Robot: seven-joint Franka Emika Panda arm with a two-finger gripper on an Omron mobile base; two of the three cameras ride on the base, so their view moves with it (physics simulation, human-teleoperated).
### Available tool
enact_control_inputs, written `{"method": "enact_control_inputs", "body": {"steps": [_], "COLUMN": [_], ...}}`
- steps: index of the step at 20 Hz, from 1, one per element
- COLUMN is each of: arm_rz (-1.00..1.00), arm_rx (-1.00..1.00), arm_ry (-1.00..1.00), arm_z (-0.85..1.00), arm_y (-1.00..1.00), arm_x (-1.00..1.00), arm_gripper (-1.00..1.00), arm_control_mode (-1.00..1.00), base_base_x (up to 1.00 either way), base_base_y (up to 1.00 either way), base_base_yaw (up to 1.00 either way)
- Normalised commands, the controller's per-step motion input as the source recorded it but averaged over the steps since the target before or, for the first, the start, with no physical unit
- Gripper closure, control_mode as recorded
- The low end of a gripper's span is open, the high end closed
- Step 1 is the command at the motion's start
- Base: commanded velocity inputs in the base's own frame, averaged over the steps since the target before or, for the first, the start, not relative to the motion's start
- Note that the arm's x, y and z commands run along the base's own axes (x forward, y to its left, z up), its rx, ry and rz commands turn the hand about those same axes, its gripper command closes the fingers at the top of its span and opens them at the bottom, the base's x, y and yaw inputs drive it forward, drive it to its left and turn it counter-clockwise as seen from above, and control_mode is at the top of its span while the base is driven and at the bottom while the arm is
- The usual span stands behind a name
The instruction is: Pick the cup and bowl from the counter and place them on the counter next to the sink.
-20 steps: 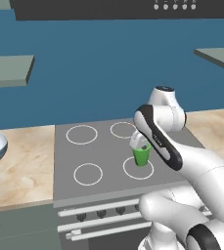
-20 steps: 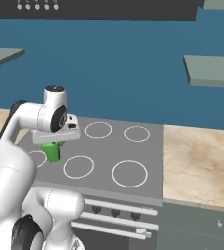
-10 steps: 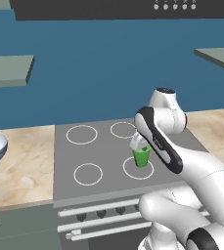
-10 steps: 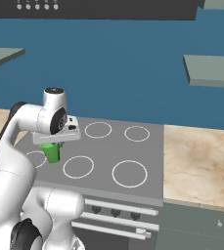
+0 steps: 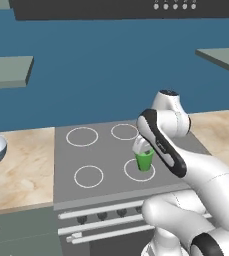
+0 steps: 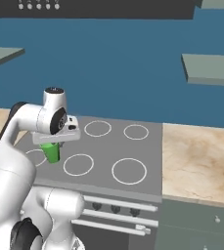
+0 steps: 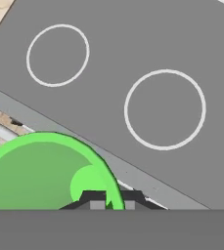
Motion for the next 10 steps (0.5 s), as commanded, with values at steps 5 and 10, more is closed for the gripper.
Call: {"method": "enact_control_inputs", "body": {"steps": [5, 10], "arm_rz": [0.0, 0.0], "arm_rx": [0.0, 0.0], "arm_ry": [0.0, 0.0], "arm_z": [0.0, 0.0], "arm_y": [0.0, 0.0], "arm_x": [0.0, 0.0], "arm_gripper": [1.0, 1.0], "arm_control_mode": [1.0, 1.0], "base_base_x": [-0.69, -0.43], "base_base_y": [-0.29, -0.37], "base_base_yaw": [-0.1, -0.35]}}
